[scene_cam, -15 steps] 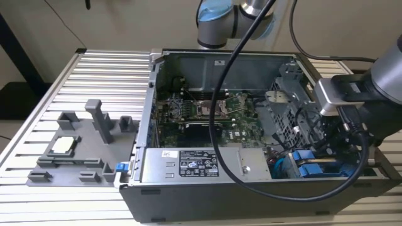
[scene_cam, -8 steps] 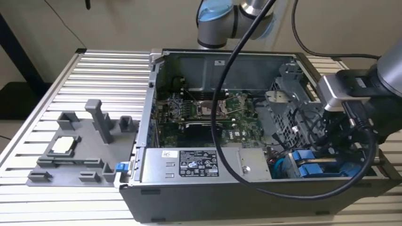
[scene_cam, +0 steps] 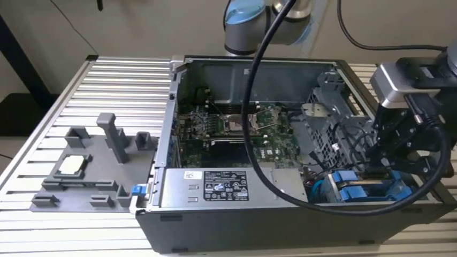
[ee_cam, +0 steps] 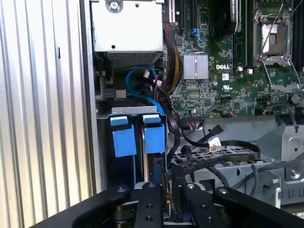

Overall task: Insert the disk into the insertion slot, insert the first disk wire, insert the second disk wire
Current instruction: 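Insert the second disk wire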

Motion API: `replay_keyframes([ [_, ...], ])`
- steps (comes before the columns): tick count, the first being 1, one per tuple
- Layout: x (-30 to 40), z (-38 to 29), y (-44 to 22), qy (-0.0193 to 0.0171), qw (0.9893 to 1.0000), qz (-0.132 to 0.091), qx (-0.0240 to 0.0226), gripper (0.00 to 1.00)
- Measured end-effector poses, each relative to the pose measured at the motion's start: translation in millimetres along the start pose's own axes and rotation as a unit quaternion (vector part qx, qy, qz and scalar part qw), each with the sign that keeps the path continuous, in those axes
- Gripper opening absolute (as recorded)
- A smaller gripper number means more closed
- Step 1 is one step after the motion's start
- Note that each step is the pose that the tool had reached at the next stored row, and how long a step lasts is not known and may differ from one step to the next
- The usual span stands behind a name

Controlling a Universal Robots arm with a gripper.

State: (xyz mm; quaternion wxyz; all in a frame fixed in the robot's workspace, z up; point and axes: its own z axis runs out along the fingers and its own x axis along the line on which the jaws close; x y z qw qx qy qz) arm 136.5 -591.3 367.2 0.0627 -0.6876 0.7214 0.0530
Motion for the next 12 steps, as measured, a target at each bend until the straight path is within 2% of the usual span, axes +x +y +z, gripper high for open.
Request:
replay_keyframes([
  [3, -1.0, -5.8, -0.1, 0.0001, 1.0, 0.0, 0.0, 0.24],
  [12, -1.1, -6.4, -0.1, 0.0, 1.0, 0.0, 0.0, 0.24],
])
